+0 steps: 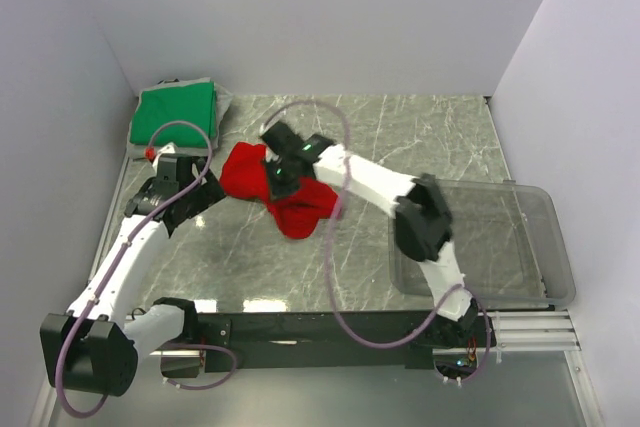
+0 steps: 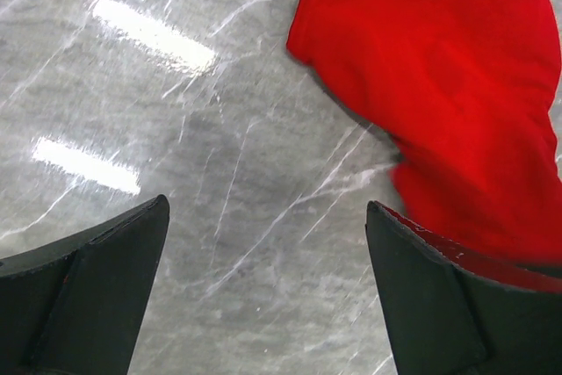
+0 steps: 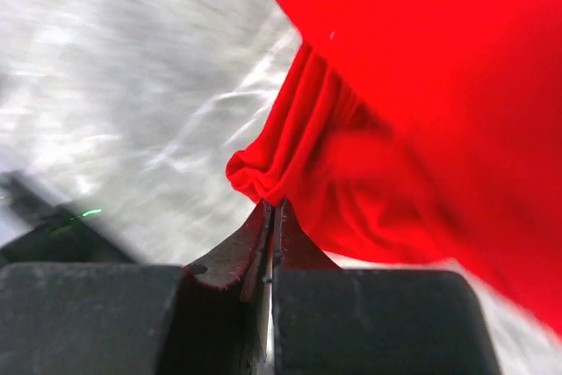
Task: Fold and stack the t-shirts
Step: Flatten the tshirt out
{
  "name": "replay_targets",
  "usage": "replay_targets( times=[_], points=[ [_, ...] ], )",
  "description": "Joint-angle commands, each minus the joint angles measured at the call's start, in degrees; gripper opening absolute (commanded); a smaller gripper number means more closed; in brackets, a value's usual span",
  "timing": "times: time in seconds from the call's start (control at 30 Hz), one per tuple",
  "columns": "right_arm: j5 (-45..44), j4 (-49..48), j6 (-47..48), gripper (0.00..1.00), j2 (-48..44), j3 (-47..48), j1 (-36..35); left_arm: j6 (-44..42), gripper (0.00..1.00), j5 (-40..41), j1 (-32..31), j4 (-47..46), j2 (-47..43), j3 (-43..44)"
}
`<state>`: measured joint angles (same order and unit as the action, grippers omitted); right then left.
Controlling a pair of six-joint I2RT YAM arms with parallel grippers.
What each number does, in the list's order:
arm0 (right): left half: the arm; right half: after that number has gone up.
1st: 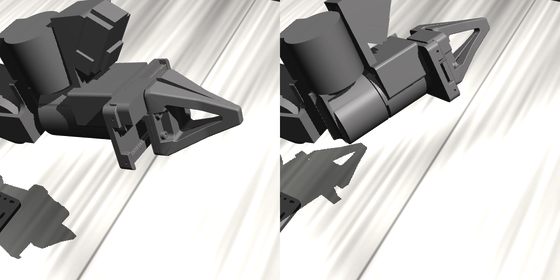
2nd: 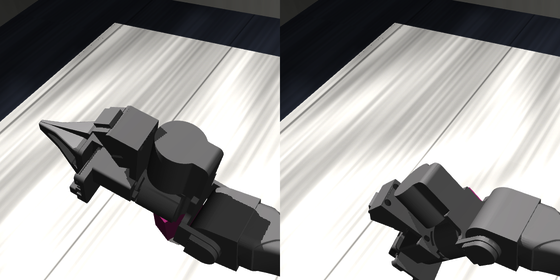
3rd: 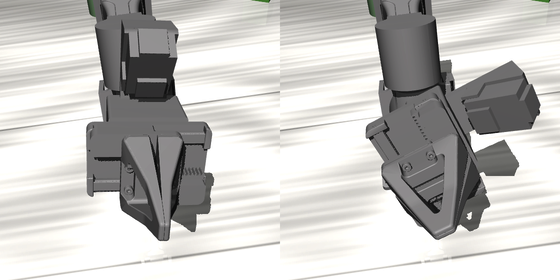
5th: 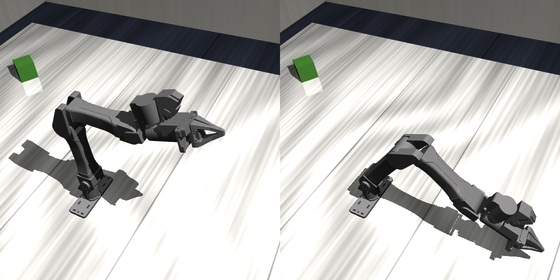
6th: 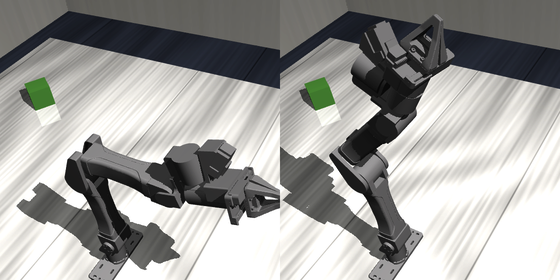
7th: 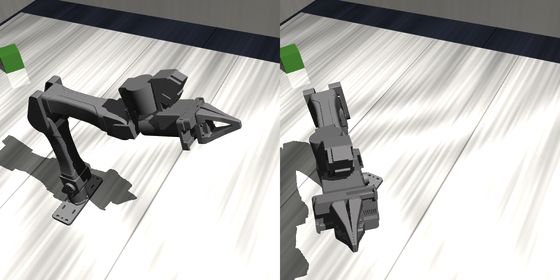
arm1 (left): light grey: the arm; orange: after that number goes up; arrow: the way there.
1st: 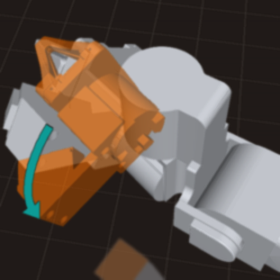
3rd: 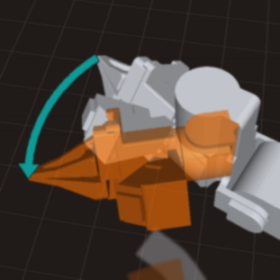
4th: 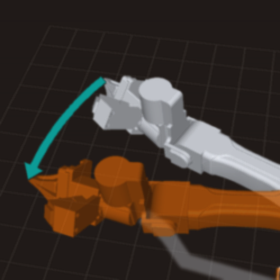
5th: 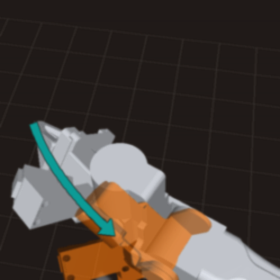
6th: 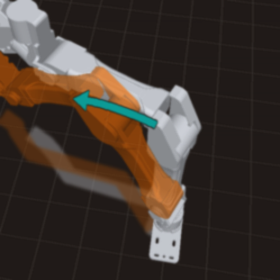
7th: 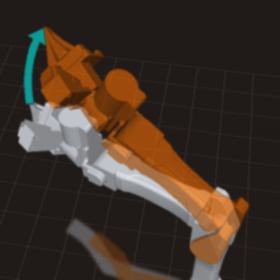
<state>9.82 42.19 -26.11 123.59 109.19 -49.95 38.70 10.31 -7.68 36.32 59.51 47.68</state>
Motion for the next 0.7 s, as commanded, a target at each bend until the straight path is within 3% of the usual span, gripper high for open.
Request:
replay_targets(
  times=[0.0,0.2,0.3,0.43,0.67],
  points=[
    [-1.4,4.6,-1.0,0.0,-16.3,2.8,2.5,0.8,0.99,-0.6,0.1,-5.0,1.9,0.2],
    [-9.6,12.1,-1.1,0.0,-32.6,4.7,9.7,2.3,0.99,-3.5,-0.1,-9.3,8.0,2.0],
    [-13.8,10.1,-0.5,0.0,-41.4,-2.5,13.4,3.9,0.97,-5.6,-1.1,-12.6,11.5,2.7],
    [-13.3,7.3,-2.4,0.0,-45.3,-17.1,17.1,4.7,0.97,-5.9,-4.4,-15.3,17.3,5.0],
    [-10.0,0.9,-5.4,0.0,-46.0,-25.4,17.3,5.0,0.9,-9.3,-4.9,-19.7,26.8,6.5]
  ],
)
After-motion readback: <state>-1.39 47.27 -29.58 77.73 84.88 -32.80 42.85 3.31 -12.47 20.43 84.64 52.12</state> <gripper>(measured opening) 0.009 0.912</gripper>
